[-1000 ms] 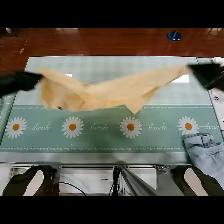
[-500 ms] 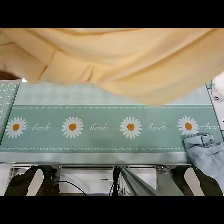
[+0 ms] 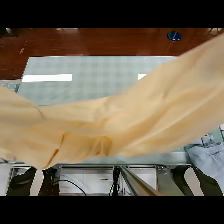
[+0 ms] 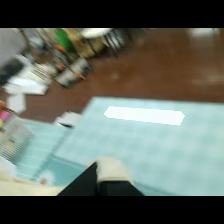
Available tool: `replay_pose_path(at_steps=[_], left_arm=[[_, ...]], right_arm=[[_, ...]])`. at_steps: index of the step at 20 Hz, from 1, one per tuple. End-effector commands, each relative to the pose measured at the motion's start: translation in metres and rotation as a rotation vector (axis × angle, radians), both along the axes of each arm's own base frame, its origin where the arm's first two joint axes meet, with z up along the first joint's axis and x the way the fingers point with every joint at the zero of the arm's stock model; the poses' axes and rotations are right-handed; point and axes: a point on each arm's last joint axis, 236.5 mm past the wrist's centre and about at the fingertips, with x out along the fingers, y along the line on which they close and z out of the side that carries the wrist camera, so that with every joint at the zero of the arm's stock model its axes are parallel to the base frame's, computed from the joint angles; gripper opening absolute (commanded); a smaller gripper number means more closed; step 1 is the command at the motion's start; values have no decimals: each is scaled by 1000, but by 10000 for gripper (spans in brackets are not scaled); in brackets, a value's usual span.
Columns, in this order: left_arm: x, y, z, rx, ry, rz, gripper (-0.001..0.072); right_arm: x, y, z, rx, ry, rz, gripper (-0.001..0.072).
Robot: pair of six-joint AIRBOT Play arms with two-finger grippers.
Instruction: Fold the shirts.
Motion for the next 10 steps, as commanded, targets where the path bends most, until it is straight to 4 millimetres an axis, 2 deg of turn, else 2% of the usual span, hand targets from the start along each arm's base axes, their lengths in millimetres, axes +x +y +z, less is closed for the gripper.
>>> replay_pose_path(at_steps=[1, 2, 4, 7, 10], left_arm=[[-12, -11, -46, -89, 198, -24, 29], [-10, -16, -63, -129, 255, -47, 29], [-5, -20, -110, -193, 395, -68, 29], [-6, -39, -191, -341, 622, -143, 29], [5, -49, -252, -487, 703, -131, 29]], right_arm=[[-5, -57, -61, -204, 212, -220, 20], [-6, -67, -68, -231, 226, -259, 20], [-5, -71, -92, -207, 298, -263, 20], [-4, -68, -161, -112, 487, -216, 20], [15, -70, -226, 26, 601, -224, 20]])
